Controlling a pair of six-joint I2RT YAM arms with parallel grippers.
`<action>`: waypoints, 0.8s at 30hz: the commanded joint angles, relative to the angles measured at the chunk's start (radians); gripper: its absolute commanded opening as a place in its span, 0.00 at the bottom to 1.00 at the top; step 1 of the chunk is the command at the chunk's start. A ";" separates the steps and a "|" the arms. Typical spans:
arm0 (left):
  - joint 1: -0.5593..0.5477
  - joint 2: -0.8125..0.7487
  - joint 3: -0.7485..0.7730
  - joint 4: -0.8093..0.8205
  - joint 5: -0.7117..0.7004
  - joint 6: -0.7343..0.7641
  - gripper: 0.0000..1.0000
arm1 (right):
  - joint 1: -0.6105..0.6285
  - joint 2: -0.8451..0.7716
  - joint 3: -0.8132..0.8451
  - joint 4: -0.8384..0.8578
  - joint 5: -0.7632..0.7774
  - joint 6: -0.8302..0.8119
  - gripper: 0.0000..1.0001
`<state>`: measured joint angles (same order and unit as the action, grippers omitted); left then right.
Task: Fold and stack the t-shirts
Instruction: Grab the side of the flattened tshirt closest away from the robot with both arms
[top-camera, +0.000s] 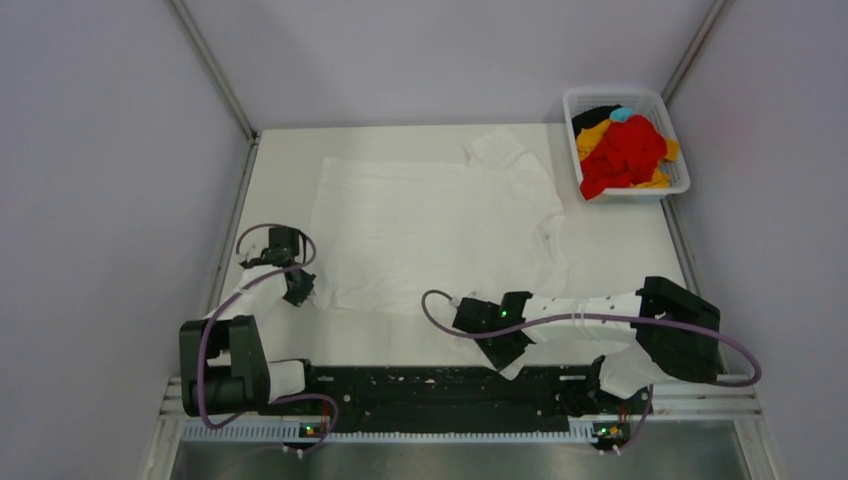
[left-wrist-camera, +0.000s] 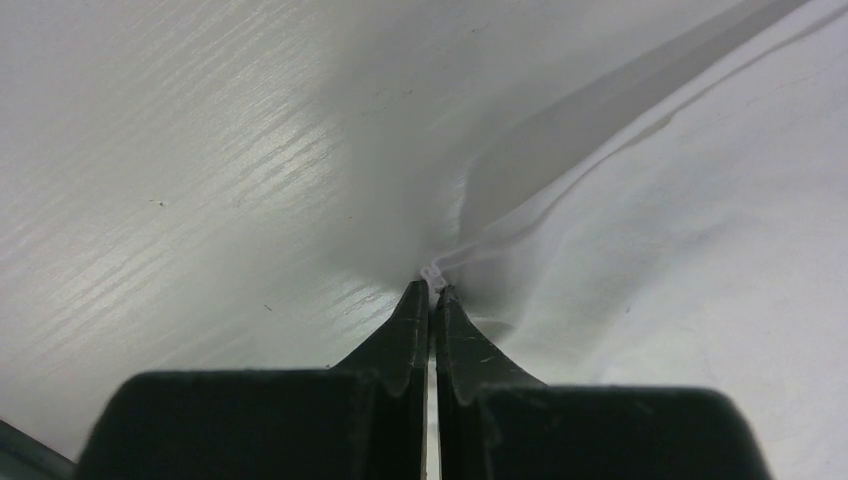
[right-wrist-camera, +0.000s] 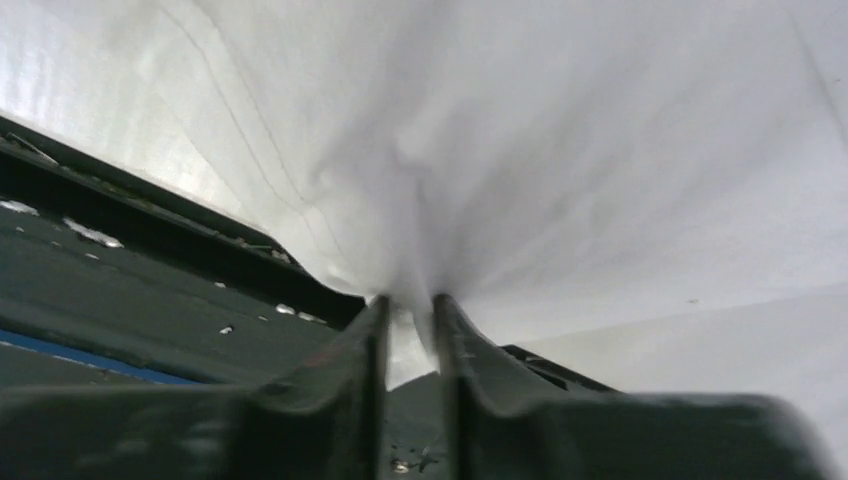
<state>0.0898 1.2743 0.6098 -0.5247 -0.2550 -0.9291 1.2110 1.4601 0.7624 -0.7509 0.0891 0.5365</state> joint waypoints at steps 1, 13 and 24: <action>-0.005 -0.018 0.010 -0.071 -0.016 0.015 0.00 | 0.014 0.001 0.000 -0.024 0.102 0.102 0.13; -0.002 -0.210 -0.042 -0.279 -0.078 -0.040 0.00 | 0.014 -0.186 -0.040 -0.121 -0.153 -0.011 0.00; -0.002 -0.404 -0.045 -0.390 -0.090 -0.121 0.00 | -0.025 -0.273 -0.010 -0.180 -0.197 -0.037 0.00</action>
<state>0.0898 0.9203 0.5583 -0.8734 -0.3138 -1.0084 1.2129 1.1976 0.7197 -0.8997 -0.0986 0.5240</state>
